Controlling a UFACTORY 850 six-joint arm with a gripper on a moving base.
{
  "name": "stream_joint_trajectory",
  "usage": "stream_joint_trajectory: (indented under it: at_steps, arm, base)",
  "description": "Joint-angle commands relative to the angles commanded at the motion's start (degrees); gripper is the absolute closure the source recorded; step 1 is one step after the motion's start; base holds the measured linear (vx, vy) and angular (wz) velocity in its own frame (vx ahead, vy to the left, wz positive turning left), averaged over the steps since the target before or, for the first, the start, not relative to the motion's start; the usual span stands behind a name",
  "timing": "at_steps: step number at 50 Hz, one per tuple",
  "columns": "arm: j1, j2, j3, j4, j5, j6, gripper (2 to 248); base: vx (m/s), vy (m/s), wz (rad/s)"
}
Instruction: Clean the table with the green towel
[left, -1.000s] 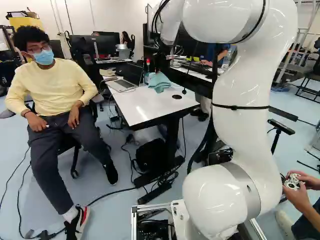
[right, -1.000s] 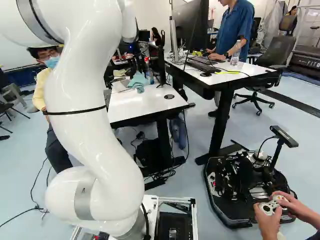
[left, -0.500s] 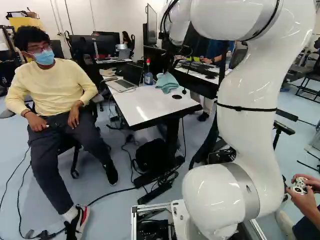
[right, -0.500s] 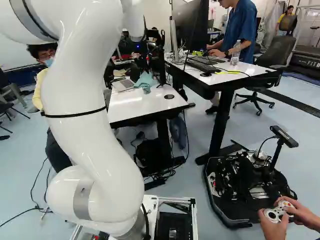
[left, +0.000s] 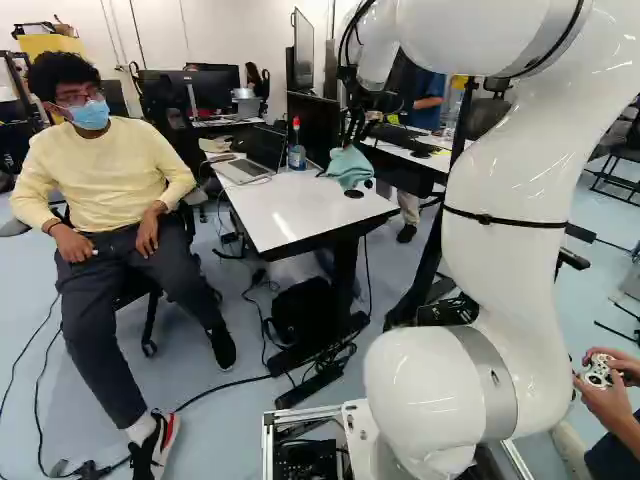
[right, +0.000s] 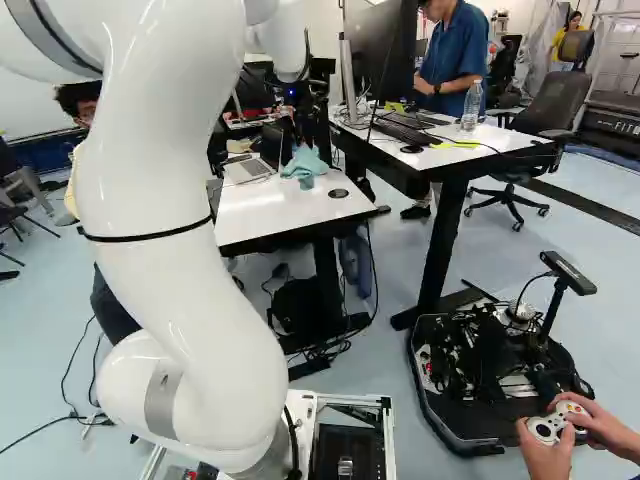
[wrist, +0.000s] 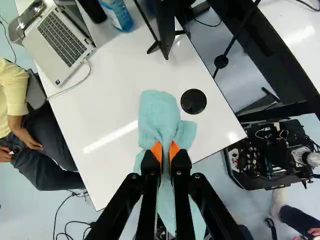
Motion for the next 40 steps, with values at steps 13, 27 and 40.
stream_joint_trajectory:
  at_steps: [13,27,40]
  arm:
    - [-2.33,-0.37,-0.44,0.0,0.0,0.0,211]
    - [-4.49,-2.5,-3.01,0.0,0.0,0.0,211]
    - [-5.78,-5.81,-7.09,0.0,0.0,0.0,211]
  base:
    - [0.0,0.0,0.0]
    - [0.0,0.0,0.0]
    - [0.0,0.0,0.0]
